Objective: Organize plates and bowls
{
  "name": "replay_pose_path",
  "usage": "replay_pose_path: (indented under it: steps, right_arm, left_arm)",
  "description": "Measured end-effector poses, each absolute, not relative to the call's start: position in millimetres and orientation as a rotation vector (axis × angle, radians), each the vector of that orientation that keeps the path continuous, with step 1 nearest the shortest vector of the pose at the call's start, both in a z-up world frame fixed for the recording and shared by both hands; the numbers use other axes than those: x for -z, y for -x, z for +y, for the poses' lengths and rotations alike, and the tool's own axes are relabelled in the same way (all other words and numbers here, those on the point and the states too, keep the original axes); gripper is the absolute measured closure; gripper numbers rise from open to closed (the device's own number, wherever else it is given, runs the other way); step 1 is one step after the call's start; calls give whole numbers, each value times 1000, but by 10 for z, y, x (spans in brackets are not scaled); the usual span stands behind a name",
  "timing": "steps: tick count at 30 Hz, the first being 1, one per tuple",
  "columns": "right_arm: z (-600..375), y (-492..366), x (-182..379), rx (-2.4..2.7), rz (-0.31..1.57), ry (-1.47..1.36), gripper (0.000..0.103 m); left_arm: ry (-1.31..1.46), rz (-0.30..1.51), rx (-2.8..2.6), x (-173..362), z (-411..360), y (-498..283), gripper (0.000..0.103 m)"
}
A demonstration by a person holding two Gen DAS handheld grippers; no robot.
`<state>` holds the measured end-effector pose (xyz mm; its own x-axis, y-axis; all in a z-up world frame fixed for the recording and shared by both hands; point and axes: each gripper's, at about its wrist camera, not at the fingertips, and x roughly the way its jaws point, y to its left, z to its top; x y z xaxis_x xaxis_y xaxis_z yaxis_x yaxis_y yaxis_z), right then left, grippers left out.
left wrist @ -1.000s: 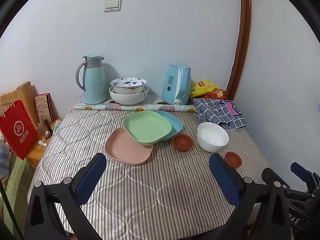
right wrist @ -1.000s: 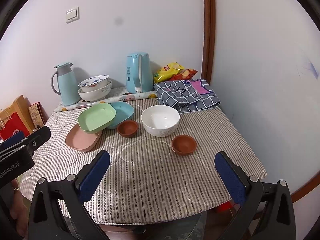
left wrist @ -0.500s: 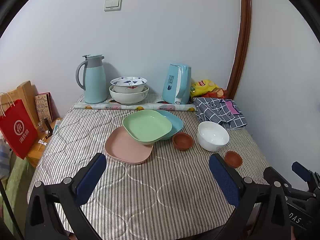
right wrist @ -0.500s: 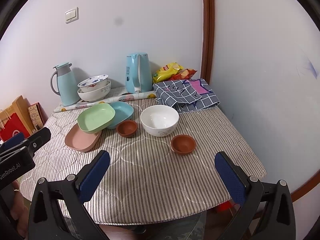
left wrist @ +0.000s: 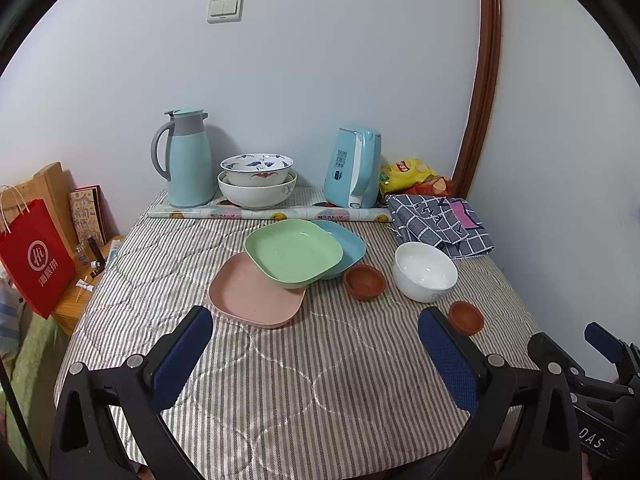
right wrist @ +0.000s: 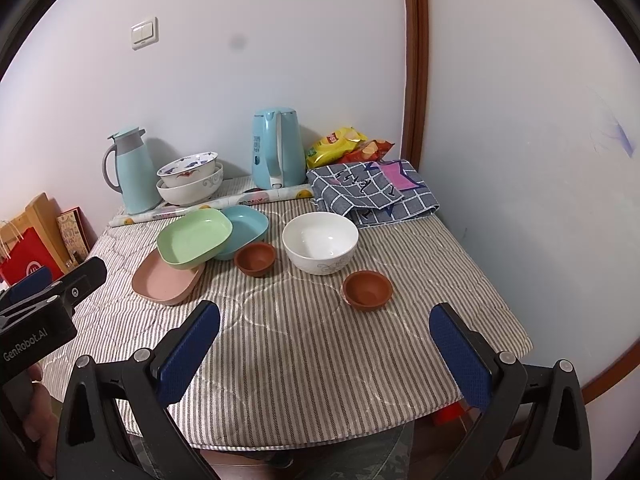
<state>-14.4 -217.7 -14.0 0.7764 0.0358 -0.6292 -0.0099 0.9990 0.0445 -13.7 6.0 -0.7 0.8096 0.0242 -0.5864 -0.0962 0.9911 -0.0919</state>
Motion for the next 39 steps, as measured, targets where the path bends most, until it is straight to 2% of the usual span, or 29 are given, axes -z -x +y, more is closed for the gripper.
replay_pose_path:
  steps: [39]
  right_arm:
    - [-2149, 67, 168, -35, 687, -52, 0]
  left_arm:
    - [126, 639, -65, 7, 105, -34, 0]
